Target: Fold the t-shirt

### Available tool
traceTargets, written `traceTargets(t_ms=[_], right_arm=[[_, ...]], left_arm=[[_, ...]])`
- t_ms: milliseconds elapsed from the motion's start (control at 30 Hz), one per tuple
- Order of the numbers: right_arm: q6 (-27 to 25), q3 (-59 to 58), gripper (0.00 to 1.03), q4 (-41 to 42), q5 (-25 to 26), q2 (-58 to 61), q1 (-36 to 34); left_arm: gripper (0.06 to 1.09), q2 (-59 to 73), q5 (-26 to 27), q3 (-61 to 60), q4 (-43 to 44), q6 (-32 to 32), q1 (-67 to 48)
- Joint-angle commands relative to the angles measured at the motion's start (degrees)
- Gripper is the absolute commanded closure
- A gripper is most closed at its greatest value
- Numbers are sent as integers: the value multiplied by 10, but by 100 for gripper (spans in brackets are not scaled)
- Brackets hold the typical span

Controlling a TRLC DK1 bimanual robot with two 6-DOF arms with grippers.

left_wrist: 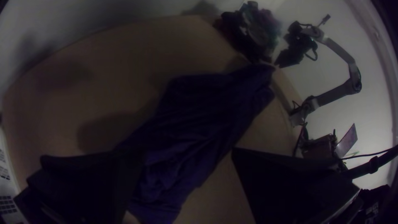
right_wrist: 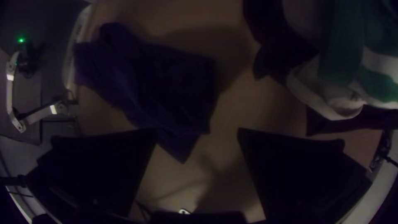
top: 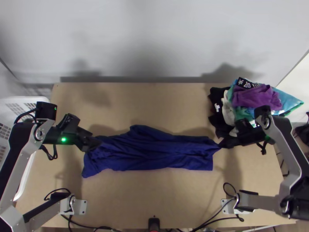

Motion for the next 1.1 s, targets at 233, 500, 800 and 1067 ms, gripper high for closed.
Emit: traceTargets(t_ms=[233, 500, 800, 1067], right_arm=[[-29, -27, 14, -61, -111, 80, -40], [-40, -49, 14, -42, -128, 109, -37], [-36, -80, 14, -5, -131, 116, -36], [-31, -78, 14, 24, -131, 115, -38]], left_arm=[[10, -13, -11, 3, 0, -25, -1], [10, -24, -16, 5, 0, -38, -1], [10, -36, -27, 0, -3, -42, 0], [10, -38, -29, -2, -3, -42, 1]])
